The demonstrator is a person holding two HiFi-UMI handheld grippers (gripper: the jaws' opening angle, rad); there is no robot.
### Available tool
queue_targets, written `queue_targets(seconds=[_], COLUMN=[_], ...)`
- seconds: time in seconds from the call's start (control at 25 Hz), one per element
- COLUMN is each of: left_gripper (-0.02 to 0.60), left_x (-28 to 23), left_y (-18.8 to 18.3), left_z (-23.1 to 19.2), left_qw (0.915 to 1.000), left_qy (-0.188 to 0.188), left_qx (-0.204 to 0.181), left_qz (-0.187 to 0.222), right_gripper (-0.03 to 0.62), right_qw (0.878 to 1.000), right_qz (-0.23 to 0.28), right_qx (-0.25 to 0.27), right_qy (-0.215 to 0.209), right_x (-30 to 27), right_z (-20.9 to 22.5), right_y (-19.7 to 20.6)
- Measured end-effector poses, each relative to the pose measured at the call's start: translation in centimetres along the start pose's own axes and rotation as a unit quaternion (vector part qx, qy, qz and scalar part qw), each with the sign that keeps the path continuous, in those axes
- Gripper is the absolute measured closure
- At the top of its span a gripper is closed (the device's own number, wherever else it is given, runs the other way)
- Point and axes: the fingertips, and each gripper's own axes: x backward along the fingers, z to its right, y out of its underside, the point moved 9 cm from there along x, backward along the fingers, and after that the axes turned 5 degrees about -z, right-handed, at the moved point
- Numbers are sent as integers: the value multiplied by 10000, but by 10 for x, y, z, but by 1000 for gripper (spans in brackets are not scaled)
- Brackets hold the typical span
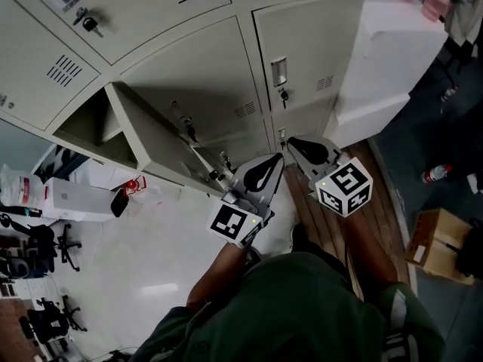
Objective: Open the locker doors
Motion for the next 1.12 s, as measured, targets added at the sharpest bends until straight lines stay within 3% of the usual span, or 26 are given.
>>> queue_targets(seconds=[0.32, 0.6, 0.68, 0.84, 1.12], left_gripper=[594, 594, 594, 594, 594], left_x=[-57, -77, -82, -91, -102], left_y=[-15, -17, -14, -8, -2], left_z=[-40, -79, -88, -99, -108], left_qw=[9961, 9894, 9879, 9857, 9840], left_qy=[-793, -1382, -1485, -1622, -1714], left_qx=[-380, -436, -427, -400, -418], left_qz=[-77, -132, -150, -212, -268], right_gripper=[582, 582, 579, 509, 499], right_qw=[9997, 9991, 9990, 9991, 9990], right_qz=[135, 296, 312, 273, 190], right_qx=[203, 306, 332, 300, 411], right_qy=[-82, -76, 3, 116, 22], right_x=[-24, -72, -84, -105, -128], right_z=[78, 113, 119, 130, 129], right_y=[-26, -52, -54, -53, -48])
